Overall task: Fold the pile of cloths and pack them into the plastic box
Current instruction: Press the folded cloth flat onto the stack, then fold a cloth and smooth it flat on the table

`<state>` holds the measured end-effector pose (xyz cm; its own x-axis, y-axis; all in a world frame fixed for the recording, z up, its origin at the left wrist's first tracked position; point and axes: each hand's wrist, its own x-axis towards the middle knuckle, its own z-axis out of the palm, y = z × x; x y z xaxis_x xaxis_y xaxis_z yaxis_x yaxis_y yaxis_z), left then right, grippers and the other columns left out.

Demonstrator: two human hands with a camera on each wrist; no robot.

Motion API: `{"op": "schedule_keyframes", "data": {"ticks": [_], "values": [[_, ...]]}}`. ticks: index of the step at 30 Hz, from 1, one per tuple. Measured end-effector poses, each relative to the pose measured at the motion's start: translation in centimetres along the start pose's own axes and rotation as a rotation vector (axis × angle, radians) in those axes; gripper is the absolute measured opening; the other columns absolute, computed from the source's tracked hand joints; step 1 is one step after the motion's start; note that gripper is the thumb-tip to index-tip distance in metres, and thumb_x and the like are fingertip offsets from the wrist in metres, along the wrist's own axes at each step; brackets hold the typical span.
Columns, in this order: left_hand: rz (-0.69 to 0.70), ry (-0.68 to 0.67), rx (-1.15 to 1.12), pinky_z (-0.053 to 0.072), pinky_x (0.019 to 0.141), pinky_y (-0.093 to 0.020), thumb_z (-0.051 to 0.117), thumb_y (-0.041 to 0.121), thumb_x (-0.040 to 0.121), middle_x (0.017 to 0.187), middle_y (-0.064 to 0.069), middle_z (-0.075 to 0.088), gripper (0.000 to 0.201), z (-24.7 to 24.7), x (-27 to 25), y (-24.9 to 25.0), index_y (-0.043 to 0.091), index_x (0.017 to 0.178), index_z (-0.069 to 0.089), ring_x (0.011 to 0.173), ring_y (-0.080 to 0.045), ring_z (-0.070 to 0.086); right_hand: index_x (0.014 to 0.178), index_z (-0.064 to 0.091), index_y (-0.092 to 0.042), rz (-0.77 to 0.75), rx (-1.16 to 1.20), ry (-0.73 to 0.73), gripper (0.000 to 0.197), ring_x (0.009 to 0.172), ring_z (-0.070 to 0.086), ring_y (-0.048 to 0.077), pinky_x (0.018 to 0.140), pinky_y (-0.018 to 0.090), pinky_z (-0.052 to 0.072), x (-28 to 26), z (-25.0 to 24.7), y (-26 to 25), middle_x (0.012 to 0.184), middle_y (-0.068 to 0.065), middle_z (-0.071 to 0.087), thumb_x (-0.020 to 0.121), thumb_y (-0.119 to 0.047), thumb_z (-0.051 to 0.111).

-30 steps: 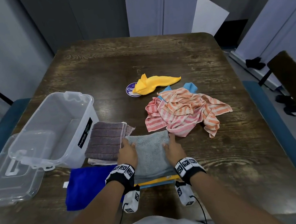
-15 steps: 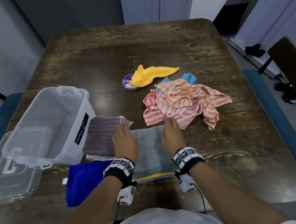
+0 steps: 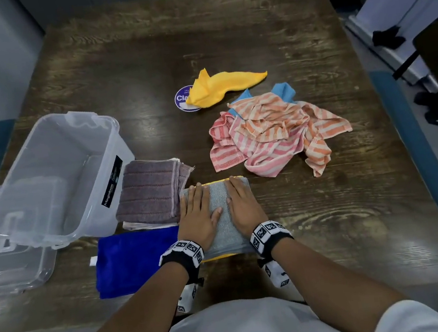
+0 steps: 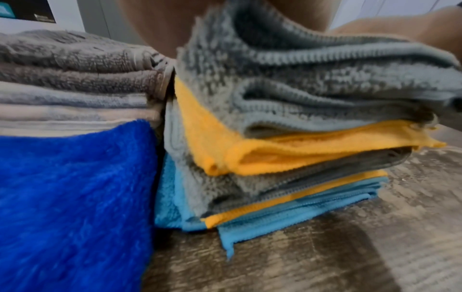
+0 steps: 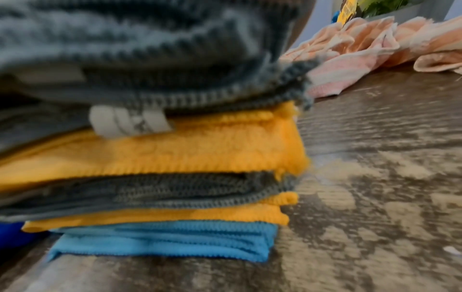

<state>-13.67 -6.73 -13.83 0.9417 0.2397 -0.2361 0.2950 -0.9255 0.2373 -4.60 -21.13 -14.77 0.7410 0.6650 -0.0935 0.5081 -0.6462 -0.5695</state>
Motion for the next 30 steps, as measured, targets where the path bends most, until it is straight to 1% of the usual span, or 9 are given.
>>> {"op": "schedule_keyframes", "data": {"ticks": [4,7,12,15,18,23,25,27,30], "values": [[0.005,-0.006,0.01,-0.014,0.123,-0.039,0.011,0.057,0.101,0.168,-0.007,-0.004,0.074,0.5,0.7,-0.2,0.013,0.161,0.004,0.153,-0.018,-0.013,0.157,0.025,-0.005,-0.008,-0.026,0.044,0.051,0.154,0.015,0.024,0.126,0.042,0.015,0.2,0.7,0.6,0.165,0.012,0.022,0.108,-0.02,0.031],[0.01,-0.002,0.02,-0.011,0.124,-0.041,0.016,0.055,0.104,0.168,-0.008,-0.002,0.072,1.2,1.1,-0.5,0.012,0.16,0.005,0.154,-0.021,-0.009,0.158,0.023,-0.007,-0.001,-0.062,0.055,0.052,0.154,0.014,0.024,0.127,0.04,0.011,0.4,1.4,0.9,0.165,0.012,0.021,0.108,-0.019,0.031],[0.001,-0.053,0.029,-0.014,0.123,-0.041,0.004,0.058,0.1,0.167,-0.008,-0.008,0.074,1.5,1.9,-0.5,0.014,0.159,-0.003,0.153,-0.021,-0.014,0.157,0.024,-0.006,-0.012,-0.131,0.073,0.052,0.153,0.016,0.026,0.126,0.041,0.013,1.0,2.2,1.6,0.164,0.013,0.024,0.107,-0.017,0.034],[0.007,-0.062,0.029,-0.013,0.124,-0.042,0.003,0.058,0.099,0.167,-0.009,-0.009,0.073,1.3,1.9,-0.5,0.014,0.157,-0.008,0.153,-0.022,-0.015,0.157,0.024,-0.006,-0.015,-0.143,0.084,0.052,0.153,0.017,0.026,0.126,0.038,0.01,1.1,2.3,1.6,0.163,0.013,0.025,0.107,-0.016,0.034],[0.011,-0.073,0.045,-0.013,0.123,-0.043,0.001,0.058,0.099,0.167,-0.01,-0.009,0.075,1.0,1.8,-0.4,0.013,0.158,-0.006,0.153,-0.023,-0.014,0.157,0.025,-0.006,-0.021,-0.136,0.083,0.052,0.153,0.018,0.025,0.126,0.038,0.011,1.0,2.2,1.6,0.163,0.013,0.026,0.107,-0.017,0.034],[0.002,-0.103,0.057,-0.016,0.122,-0.042,-0.006,0.059,0.093,0.168,-0.012,-0.005,0.082,-0.4,1.9,0.2,0.011,0.159,-0.002,0.154,-0.025,-0.011,0.154,0.032,-0.005,-0.033,0.014,0.021,0.051,0.151,0.023,0.024,0.126,0.041,0.015,1.2,0.6,1.5,0.16,0.013,0.031,0.105,-0.02,0.035],[-0.019,-0.12,0.073,-0.011,0.124,-0.044,0.004,0.056,0.099,0.167,-0.014,-0.003,0.076,-1.5,2.2,1.0,0.01,0.16,0.003,0.155,-0.028,-0.009,0.153,0.035,-0.008,-0.032,0.132,-0.056,0.049,0.15,0.024,0.021,0.125,0.04,0.016,1.5,-1.0,1.9,0.159,0.01,0.033,0.106,-0.023,0.038],[-0.034,-0.122,0.054,-0.008,0.124,-0.046,0.023,0.05,0.105,0.167,-0.016,0.0,0.069,-2.8,2.9,2.1,0.01,0.159,0.007,0.154,-0.03,-0.007,0.148,0.045,-0.012,-0.001,0.249,-0.15,0.043,0.145,0.034,0.018,0.121,0.035,0.023,2.2,-3.5,2.5,0.154,0.005,0.043,0.108,-0.025,0.04],[0.013,-0.139,0.019,-0.006,0.124,-0.05,0.028,0.052,0.105,0.167,-0.015,0.008,0.068,-4.4,4.8,3.9,0.012,0.158,0.015,0.155,-0.032,-0.001,0.119,0.068,-0.021,0.179,0.43,-0.172,0.03,0.113,0.061,0.015,0.097,0.034,0.045,4.8,-7.7,4.2,0.122,-0.001,0.067,0.107,-0.031,0.042]]}}
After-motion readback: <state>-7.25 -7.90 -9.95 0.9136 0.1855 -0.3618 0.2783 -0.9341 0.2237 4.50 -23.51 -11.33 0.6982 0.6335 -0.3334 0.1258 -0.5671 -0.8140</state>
